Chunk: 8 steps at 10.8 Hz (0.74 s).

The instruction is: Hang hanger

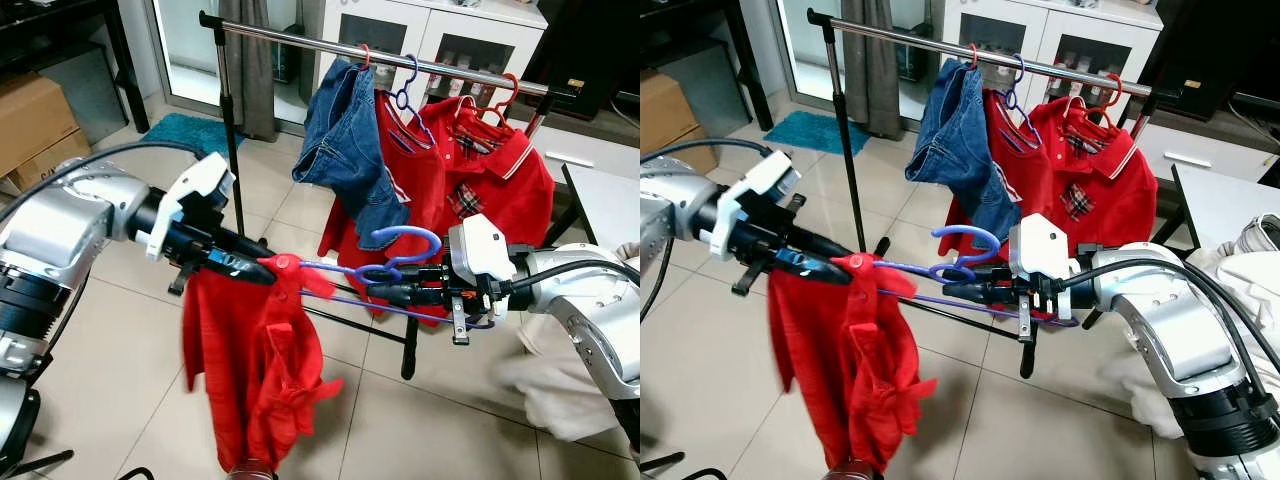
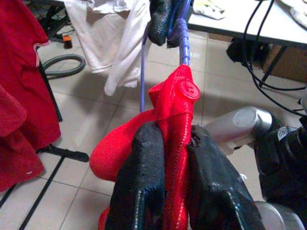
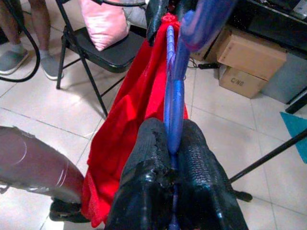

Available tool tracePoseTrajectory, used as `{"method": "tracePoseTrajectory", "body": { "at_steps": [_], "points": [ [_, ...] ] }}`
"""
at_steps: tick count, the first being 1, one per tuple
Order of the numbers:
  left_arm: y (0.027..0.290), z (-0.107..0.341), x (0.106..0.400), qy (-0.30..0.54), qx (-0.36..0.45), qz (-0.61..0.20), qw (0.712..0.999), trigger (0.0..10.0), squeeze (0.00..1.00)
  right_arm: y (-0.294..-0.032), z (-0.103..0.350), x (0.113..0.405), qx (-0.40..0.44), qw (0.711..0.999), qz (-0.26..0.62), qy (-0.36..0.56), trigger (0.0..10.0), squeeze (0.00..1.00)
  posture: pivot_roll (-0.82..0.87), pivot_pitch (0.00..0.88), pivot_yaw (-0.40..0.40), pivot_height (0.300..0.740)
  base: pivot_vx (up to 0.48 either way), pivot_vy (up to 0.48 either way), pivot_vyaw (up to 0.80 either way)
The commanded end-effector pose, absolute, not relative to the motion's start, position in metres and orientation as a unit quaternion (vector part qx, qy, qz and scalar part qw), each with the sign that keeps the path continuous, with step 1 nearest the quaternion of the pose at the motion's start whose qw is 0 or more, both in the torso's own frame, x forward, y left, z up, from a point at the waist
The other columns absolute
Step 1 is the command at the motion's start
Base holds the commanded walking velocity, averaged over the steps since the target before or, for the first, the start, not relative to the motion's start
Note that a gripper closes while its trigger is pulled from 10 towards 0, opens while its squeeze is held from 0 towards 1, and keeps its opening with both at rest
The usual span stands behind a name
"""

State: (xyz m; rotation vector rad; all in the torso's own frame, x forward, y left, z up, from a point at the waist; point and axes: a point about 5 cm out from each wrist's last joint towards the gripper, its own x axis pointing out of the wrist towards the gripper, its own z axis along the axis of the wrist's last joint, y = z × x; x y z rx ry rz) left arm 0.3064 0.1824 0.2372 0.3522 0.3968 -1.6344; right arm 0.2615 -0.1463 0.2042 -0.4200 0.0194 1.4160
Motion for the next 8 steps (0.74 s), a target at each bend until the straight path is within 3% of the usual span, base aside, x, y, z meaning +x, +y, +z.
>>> {"method": "tracePoseTrajectory", "body": {
  "at_steps": [1,5,8],
  "points": [
    [0.178,0.237,0.306,0.172,0.151,-0.724,0.651,0.0,0.00,-0.141,0.220,0.261,-0.196,0.728,0.657,-0.031,10.0,0.00,0.20,0.001,-0.033,0.740,0.000,0.000,0.00],
    [0.177,0.223,0.304,0.190,0.185,-0.727,0.633,0.0,0.00,-0.138,0.225,0.261,-0.196,0.720,0.665,-0.040,10.0,0.00,0.20,0.000,-0.038,0.740,0.000,0.000,0.00],
    [0.176,0.225,0.308,0.162,0.183,-0.714,0.657,0.0,0.00,-0.139,0.228,0.262,-0.178,0.721,0.669,-0.033,10.0,0.00,0.20,0.000,-0.037,0.740,0.000,0.000,0.00]
  ]
}}
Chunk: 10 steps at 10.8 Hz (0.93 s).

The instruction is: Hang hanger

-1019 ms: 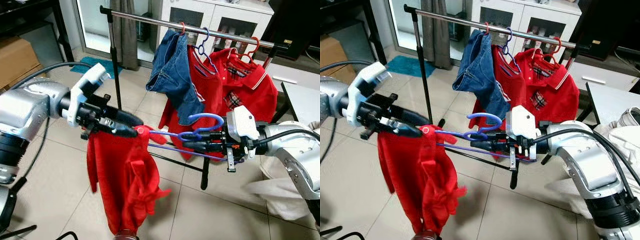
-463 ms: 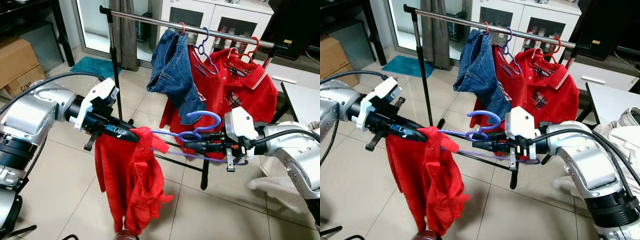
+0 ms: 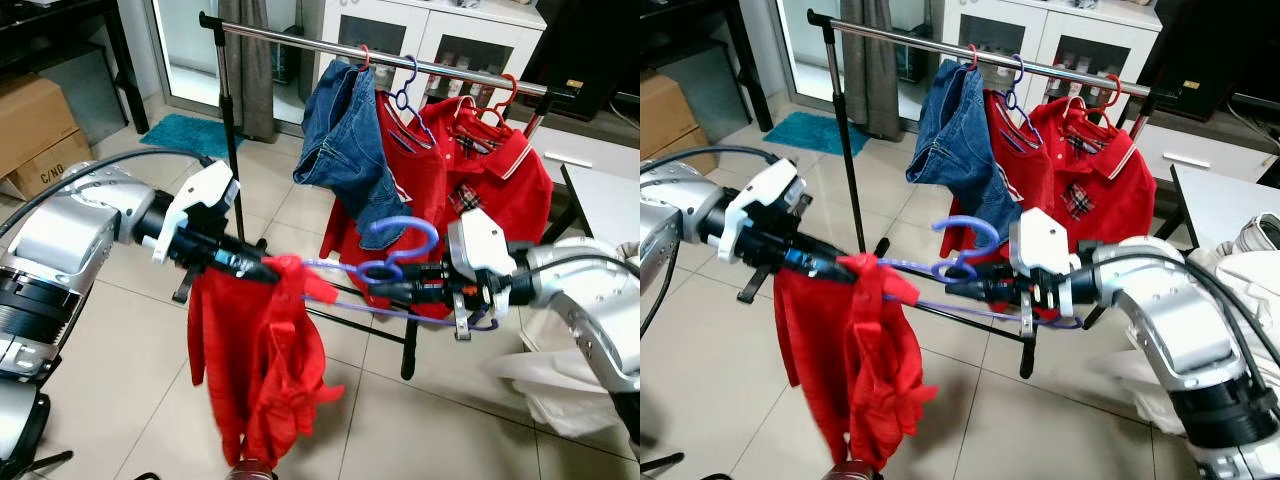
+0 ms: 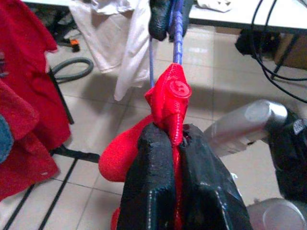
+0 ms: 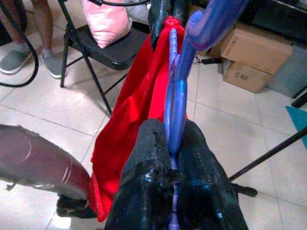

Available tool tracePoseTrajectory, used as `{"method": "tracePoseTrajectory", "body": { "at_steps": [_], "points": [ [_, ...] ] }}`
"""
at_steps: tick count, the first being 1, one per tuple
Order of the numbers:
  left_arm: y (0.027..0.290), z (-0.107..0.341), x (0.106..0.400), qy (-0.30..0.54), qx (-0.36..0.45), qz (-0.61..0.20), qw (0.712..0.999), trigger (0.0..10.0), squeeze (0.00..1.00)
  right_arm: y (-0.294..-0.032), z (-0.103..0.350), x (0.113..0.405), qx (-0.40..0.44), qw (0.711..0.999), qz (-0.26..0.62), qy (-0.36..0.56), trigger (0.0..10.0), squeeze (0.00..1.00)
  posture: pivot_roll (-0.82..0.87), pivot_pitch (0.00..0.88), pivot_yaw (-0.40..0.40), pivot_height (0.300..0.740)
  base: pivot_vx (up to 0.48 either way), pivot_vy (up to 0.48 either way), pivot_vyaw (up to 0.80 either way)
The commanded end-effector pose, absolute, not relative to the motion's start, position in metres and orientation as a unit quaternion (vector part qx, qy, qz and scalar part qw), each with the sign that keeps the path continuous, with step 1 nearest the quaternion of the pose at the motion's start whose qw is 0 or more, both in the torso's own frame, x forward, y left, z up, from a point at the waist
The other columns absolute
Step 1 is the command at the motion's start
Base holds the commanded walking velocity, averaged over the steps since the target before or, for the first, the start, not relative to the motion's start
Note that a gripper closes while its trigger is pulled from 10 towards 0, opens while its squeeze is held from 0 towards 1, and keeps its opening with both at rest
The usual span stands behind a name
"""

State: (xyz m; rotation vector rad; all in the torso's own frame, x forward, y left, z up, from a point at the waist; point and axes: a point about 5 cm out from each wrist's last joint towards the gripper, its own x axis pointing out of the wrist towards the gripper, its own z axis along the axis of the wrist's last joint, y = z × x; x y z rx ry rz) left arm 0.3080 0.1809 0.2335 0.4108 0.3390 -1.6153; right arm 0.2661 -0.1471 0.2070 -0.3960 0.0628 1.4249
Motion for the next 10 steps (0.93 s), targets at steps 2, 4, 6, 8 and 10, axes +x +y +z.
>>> {"method": "tracePoseTrajectory", "body": {
  "at_steps": [2,4,6,8,10],
  "points": [
    [0.179,0.227,0.308,0.147,0.172,-0.706,0.671,0.0,0.00,-0.141,0.227,0.266,-0.156,0.735,0.660,-0.017,10.0,1.00,0.19,0.000,-0.036,0.740,0.000,0.000,0.00],
    [0.185,0.229,0.308,0.137,0.162,-0.694,0.688,0.0,0.00,-0.147,0.229,0.269,-0.160,0.742,0.650,-0.017,10.0,1.00,0.19,0.000,-0.037,0.740,0.000,0.000,0.00],
    [0.191,0.225,0.308,0.139,0.162,-0.678,0.703,0.0,0.00,-0.160,0.243,0.276,-0.144,0.769,0.621,-0.045,10.0,1.00,0.19,0.000,-0.038,0.740,0.000,0.000,0.00],
    [0.200,0.219,0.310,0.142,0.167,-0.649,0.728,0.0,0.00,-0.185,0.255,0.279,-0.136,0.800,0.581,-0.058,10.0,1.00,0.19,0.000,-0.035,0.740,0.000,0.000,0.00],
    [0.211,0.221,0.310,0.119,0.162,-0.617,0.761,0.0,0.00,-0.205,0.255,0.272,-0.102,0.830,0.545,-0.061,10.0,1.00,0.19,0.000,-0.036,0.740,0.000,0.000,0.00]
  ]
}}
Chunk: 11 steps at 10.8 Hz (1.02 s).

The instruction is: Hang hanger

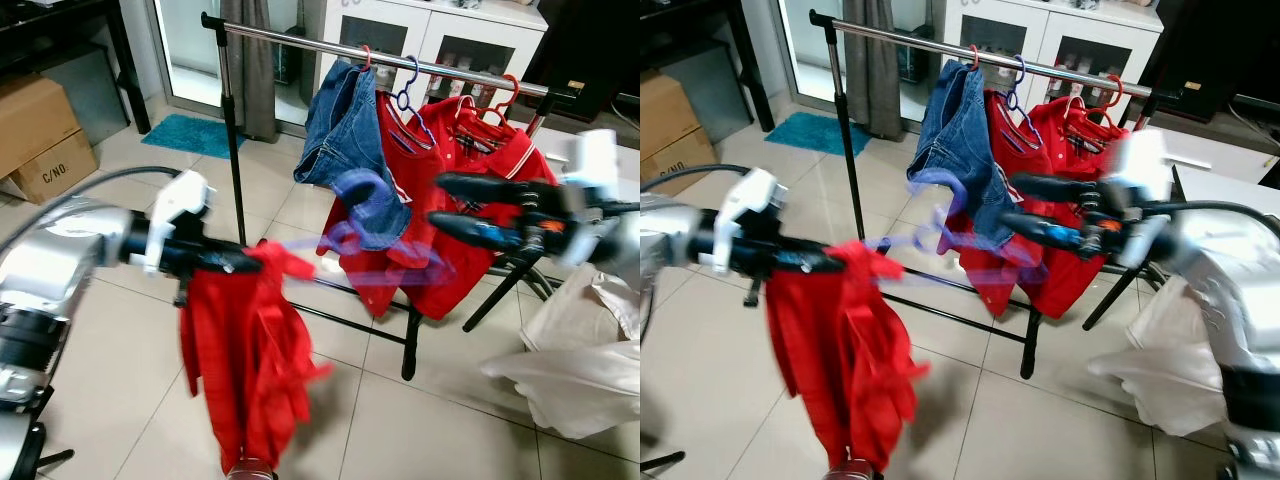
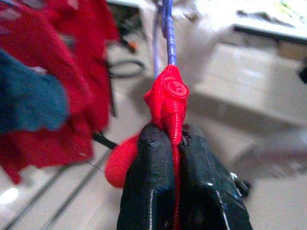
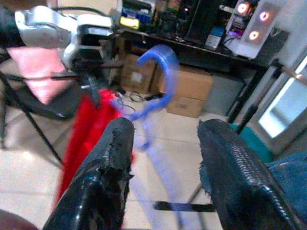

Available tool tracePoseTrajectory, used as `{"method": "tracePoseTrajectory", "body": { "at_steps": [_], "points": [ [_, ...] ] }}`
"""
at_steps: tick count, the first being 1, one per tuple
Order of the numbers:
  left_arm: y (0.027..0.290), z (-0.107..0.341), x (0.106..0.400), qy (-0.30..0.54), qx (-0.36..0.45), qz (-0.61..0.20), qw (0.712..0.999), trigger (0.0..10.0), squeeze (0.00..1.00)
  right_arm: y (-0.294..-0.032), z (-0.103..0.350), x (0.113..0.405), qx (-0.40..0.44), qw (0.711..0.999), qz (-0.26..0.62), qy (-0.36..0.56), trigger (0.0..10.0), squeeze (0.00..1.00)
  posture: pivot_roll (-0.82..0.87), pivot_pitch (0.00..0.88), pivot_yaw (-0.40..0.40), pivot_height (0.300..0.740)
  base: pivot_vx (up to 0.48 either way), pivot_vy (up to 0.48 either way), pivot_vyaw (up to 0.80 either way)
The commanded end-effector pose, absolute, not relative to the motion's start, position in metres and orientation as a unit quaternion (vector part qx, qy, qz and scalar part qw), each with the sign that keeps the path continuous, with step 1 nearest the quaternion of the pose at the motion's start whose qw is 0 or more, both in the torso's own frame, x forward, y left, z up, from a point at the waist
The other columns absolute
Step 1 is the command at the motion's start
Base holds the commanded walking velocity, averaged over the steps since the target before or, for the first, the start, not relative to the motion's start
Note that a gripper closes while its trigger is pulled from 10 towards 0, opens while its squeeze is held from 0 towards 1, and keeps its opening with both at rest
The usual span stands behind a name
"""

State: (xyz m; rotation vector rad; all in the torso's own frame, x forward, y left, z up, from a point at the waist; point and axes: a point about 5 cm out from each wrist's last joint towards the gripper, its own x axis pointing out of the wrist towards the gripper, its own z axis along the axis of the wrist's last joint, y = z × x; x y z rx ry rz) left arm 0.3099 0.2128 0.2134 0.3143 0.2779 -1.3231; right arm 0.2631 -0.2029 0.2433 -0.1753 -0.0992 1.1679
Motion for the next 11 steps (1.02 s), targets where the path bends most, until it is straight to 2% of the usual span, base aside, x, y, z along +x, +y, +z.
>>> {"method": "tracePoseTrajectory", "body": {
  "at_steps": [1,2,3,4,5,7,11],
  "points": [
    [0.215,0.234,0.312,0.079,0.151,-0.597,0.784,0.0,0.00,-0.197,0.245,0.253,-0.064,0.821,0.565,-0.049,10.0,1.00,0.19,0.000,-0.035,0.740,0.000,0.000,0.00],
    [0.216,0.243,0.311,0.057,0.139,-0.596,0.789,0.0,0.00,-0.188,0.235,0.243,-0.049,0.812,0.580,-0.034,10.0,1.00,0.19,0.000,-0.035,0.740,0.000,0.000,0.00],
    [0.214,0.258,0.307,0.031,0.114,-0.614,0.781,0.0,0.00,-0.171,0.215,0.231,-0.024,0.802,0.597,0.003,10.0,1.00,0.19,0.000,-0.032,0.740,0.000,0.000,0.00],
    [0.213,0.262,0.304,0.029,0.112,-0.628,0.770,0.0,0.00,-0.167,0.202,0.233,-0.027,0.812,0.582,0.032,10.0,1.00,0.20,0.005,-0.031,0.740,0.000,0.000,0.00],
    [0.208,0.267,0.300,0.023,0.107,-0.653,0.749,0.0,0.00,-0.160,0.180,0.240,-0.022,0.840,0.538,0.069,10.0,1.00,0.20,0.012,-0.029,0.740,0.000,0.000,0.00],
    [0.196,0.284,0.294,0.010,0.074,-0.703,0.707,0.0,0.00,-0.147,0.150,0.244,0.019,0.863,0.490,0.121,10.0,1.00,0.20,0.033,-0.020,0.740,0.000,0.000,0.00],
    [0.193,0.304,0.292,-0.003,0.067,-0.723,0.687,0.0,0.00,-0.147,0.131,0.242,0.069,0.879,0.445,0.155,10.0,1.00,0.20,0.058,-0.005,0.740,0.000,0.000,0.00]
  ]
}}
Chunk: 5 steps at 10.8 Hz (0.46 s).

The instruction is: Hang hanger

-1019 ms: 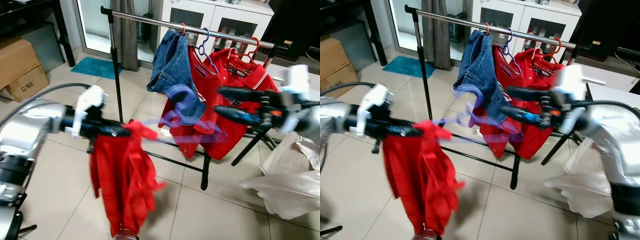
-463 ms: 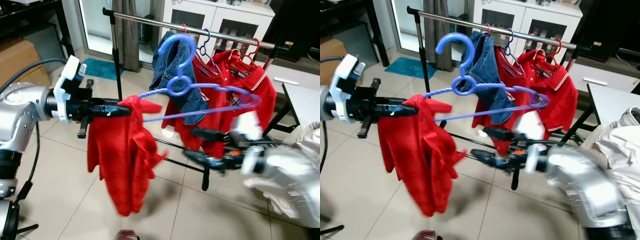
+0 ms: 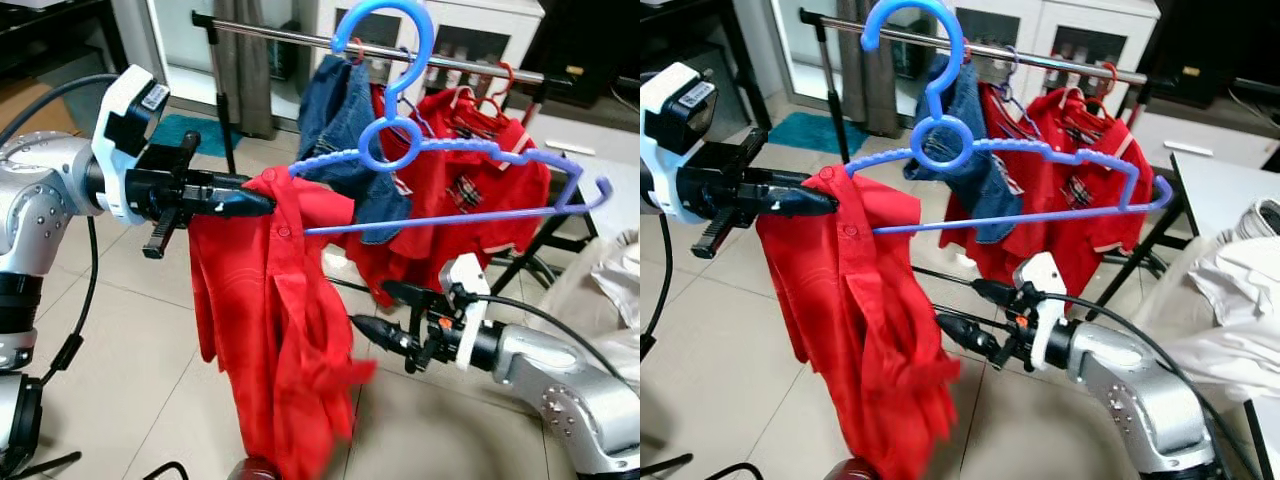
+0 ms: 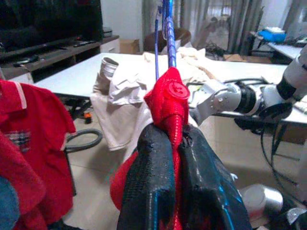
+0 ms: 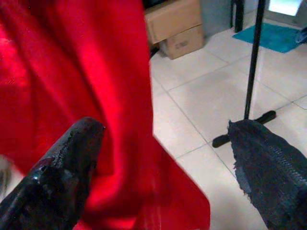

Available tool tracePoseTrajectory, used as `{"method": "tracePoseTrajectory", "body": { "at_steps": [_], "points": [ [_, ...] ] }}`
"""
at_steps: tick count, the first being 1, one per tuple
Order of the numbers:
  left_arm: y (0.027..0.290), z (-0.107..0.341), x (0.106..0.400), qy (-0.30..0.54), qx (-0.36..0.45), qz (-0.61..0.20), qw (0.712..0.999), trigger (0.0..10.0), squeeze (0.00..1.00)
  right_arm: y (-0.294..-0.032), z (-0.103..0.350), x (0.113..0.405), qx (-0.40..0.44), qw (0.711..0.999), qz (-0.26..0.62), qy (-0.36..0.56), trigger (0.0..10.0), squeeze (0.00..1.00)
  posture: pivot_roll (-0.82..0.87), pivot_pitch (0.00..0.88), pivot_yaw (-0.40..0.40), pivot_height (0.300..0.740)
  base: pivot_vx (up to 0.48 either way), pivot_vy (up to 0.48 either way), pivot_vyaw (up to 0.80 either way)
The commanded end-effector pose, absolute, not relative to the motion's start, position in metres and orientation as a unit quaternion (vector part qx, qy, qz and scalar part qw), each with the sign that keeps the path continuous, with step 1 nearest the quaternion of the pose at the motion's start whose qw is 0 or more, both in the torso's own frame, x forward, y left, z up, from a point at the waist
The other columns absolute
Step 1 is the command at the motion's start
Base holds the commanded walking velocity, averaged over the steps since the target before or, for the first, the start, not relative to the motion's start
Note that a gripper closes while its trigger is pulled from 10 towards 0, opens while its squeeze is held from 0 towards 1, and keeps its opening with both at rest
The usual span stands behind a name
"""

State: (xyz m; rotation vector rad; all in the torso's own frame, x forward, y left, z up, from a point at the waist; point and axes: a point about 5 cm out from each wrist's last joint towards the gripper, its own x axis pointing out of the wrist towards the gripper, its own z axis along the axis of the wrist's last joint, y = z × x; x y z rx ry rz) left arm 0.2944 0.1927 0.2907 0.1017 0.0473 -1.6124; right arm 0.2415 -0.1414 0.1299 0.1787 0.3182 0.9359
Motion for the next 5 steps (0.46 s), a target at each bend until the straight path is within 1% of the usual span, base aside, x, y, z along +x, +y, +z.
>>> {"method": "tracePoseTrajectory", "body": {
  "at_steps": [1,2,3,4,5],
  "points": [
    [0.191,0.311,0.287,-0.009,0.065,-0.735,0.675,0.0,0.00,-0.145,0.128,0.243,0.107,0.880,0.435,0.160,10.0,1.00,0.21,0.064,-0.005,0.740,0.000,0.000,0.00],
    [0.190,0.314,0.287,-0.014,0.067,-0.736,0.673,0.0,0.00,-0.142,0.127,0.243,0.115,0.874,0.442,0.165,10.0,1.00,0.21,0.064,-0.005,0.740,0.000,0.000,0.00],
    [0.188,0.319,0.287,-0.027,0.069,-0.735,0.674,0.0,0.00,-0.133,0.123,0.237,0.117,0.855,0.471,0.181,10.0,1.00,0.21,0.067,-0.009,0.740,0.000,0.000,0.00],
    [0.188,0.325,0.290,-0.044,0.071,-0.728,0.681,0.0,0.00,-0.124,0.117,0.230,0.106,0.837,0.494,0.211,10.0,1.00,0.22,0.068,-0.019,0.740,0.000,0.000,0.00],
    [0.188,0.329,0.292,-0.054,0.075,-0.719,0.688,0.0,0.00,-0.120,0.110,0.226,0.092,0.826,0.502,0.238,10.0,0.64,0.22,0.069,-0.022,0.740,0.000,0.000,0.00]
  ]
}}
